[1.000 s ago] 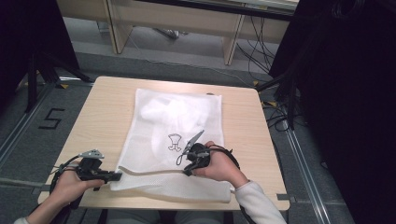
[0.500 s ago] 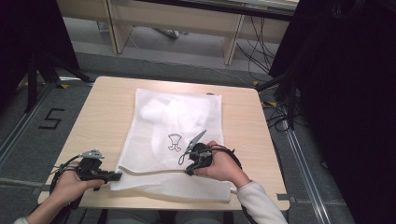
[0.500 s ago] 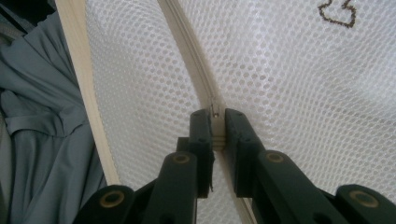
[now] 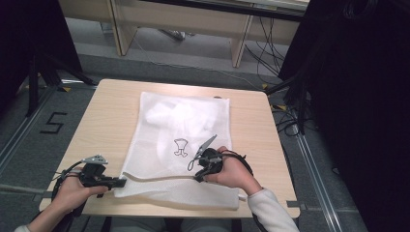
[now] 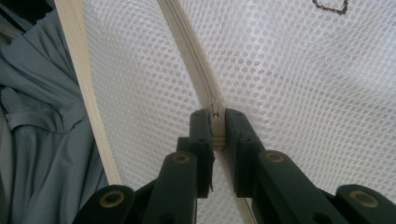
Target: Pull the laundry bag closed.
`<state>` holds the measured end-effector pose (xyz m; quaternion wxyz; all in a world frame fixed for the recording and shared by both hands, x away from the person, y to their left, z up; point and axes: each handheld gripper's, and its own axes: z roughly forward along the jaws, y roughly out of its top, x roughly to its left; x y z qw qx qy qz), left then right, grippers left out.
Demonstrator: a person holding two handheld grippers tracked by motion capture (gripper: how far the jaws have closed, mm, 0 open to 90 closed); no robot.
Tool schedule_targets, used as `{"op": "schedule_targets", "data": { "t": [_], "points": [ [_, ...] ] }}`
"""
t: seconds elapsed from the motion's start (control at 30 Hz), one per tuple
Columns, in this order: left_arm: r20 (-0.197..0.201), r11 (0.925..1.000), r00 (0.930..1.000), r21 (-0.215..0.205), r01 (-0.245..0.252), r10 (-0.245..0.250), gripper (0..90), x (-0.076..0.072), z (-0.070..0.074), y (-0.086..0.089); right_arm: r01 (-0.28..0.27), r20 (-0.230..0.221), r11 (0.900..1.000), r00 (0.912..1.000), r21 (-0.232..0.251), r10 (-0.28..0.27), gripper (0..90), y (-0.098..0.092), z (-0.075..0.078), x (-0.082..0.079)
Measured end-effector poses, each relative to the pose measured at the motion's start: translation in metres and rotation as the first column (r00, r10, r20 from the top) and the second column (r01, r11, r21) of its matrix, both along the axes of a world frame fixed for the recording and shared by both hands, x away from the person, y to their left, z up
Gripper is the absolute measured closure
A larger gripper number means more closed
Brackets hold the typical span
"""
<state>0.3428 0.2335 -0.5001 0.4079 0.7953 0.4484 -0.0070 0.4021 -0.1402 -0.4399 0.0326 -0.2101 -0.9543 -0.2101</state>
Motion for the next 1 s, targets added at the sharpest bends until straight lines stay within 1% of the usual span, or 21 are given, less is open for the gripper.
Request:
{"op": "schedule_targets", "data": {
  "t": [0.03, 0.07, 0.13, 0.2, 0.23, 0.27, 0.37, 0.53, 0.57, 0.6, 0.67, 0.73, 0.77, 0.8, 0.83, 0.9, 0.93, 0.97, 1.0],
  "points": [
    [-0.001, 1.0000, 1.0000, -0.001, 0.002, -0.002, 85.5, 0.000, 0.000, 0.000, -0.008, 0.004, 1.000, 1.0000, 0.001, 0.008, 82.7, -0.001, 0.000, 0.001],
    [0.000, 1.0000, 1.0000, 0.001, 0.001, -0.001, 85.4, 0.000, 0.000, 0.000, 0.002, 0.002, 1.000, 1.0000, 0.005, -0.002, 82.7, -0.001, 0.000, 0.001],
    [-0.001, 1.0000, 1.0000, -0.002, 0.000, 0.000, 85.4, 0.000, 0.000, 0.000, -0.006, 0.001, 1.000, 1.0000, 0.005, 0.006, 82.7, -0.003, 0.000, 0.001],
    [0.000, 1.0000, 1.0000, -0.001, 0.001, -0.001, 85.5, 0.000, 0.000, 0.000, -0.023, 0.019, 1.000, 0.9996, -0.006, 0.023, 82.7, -0.005, 0.000, 0.002],
    [0.001, 1.0000, 1.0000, 0.002, 0.001, -0.001, 85.5, 0.000, 0.000, 0.000, 0.007, 0.003, 1.000, 1.0000, 0.002, -0.007, 82.7, -0.004, 0.000, 0.000],
    [-0.001, 1.0000, 1.0000, -0.001, 0.000, 0.000, 85.5, 0.000, 0.000, 0.000, 0.001, 0.006, 1.000, 1.0000, 0.001, -0.001, 82.7, -0.004, 0.000, 0.000],
    [-0.001, 1.0000, 1.0000, 0.000, 0.000, 0.000, 85.5, 0.000, 0.000, 0.000, 0.006, 0.000, 1.000, 1.0000, 0.003, -0.006, 82.7, -0.005, 0.000, 0.000],
    [0.000, 1.0000, 1.0000, -0.001, 0.001, -0.001, 85.5, 0.000, 0.000, 0.000, -0.002, -0.003, 1.000, 1.0000, 0.002, 0.002, 82.7, -0.006, -0.001, 0.001],
    [0.000, 1.0000, 1.0000, -0.002, 0.002, -0.002, 85.5, 0.000, 0.000, 0.000, 0.004, -0.003, 1.000, 1.0000, 0.000, -0.004, 82.7, -0.007, 0.000, 0.001],
    [0.001, 1.0000, 1.0000, -0.003, 0.003, -0.003, 85.5, 0.000, 0.000, 0.000, 0.021, -0.003, 1.000, 0.9998, -0.002, -0.021, 82.7, -0.007, 0.001, 0.000],
    [0.001, 1.0000, 1.0000, -0.004, 0.004, -0.004, 85.5, 0.000, 0.000, 0.000, 0.001, 0.001, 1.000, 1.0000, 0.002, -0.001, 82.7, -0.008, 0.001, 0.001],
    [0.001, 1.0000, 1.0000, -0.002, 0.003, -0.003, 85.5, 0.000, 0.000, 0.000, 0.008, 0.001, 1.000, 1.0000, 0.001, -0.008, 82.7, -0.008, 0.000, 0.001],
    [0.002, 1.0000, 1.0000, -0.004, 0.000, 0.000, 85.5, 0.000, 0.000, 0.000, -0.003, -0.002, 1.000, 1.0000, -0.001, 0.003, 82.7, -0.008, 0.001, 0.001],
    [0.000, 1.0000, 1.0000, -0.003, 0.002, -0.002, 85.5, 0.000, 0.000, 0.000, 0.005, 0.003, 1.000, 1.0000, -0.004, -0.005, 82.7, -0.009, 0.000, 0.001],
    [-0.015, 0.9999, 0.9998, 0.002, 0.016, -0.016, 85.5, 0.001, 0.001, 0.001, 0.010, 0.000, 1.000, 1.0000, -0.004, -0.010, 82.7, -0.010, 0.001, 0.001],
    [0.001, 1.0000, 1.0000, -0.002, 0.002, -0.002, 85.5, 0.000, 0.000, 0.000, 0.011, -0.001, 1.000, 0.9999, 0.002, -0.011, 82.7, -0.011, 0.000, 0.001],
    [0.000, 1.0000, 1.0000, -0.003, 0.002, -0.002, 85.5, 0.000, 0.000, 0.000, 0.012, -0.002, 1.000, 0.9999, -0.004, -0.012, 82.7, -0.012, 0.000, 0.000],
    [-0.001, 1.0000, 1.0000, -0.004, 0.002, -0.002, 85.5, 0.000, 0.000, 0.000, 0.010, -0.005, 1.000, 0.9999, 0.003, -0.010, 82.7, -0.013, 0.000, 0.001],
    [0.001, 1.0000, 1.0000, -0.003, 0.000, 0.000, 85.5, 0.000, 0.000, 0.000, 0.019, -0.002, 1.000, 0.9998, -0.001, -0.019, 82.7, -0.013, 0.000, 0.000]
  ]
}}
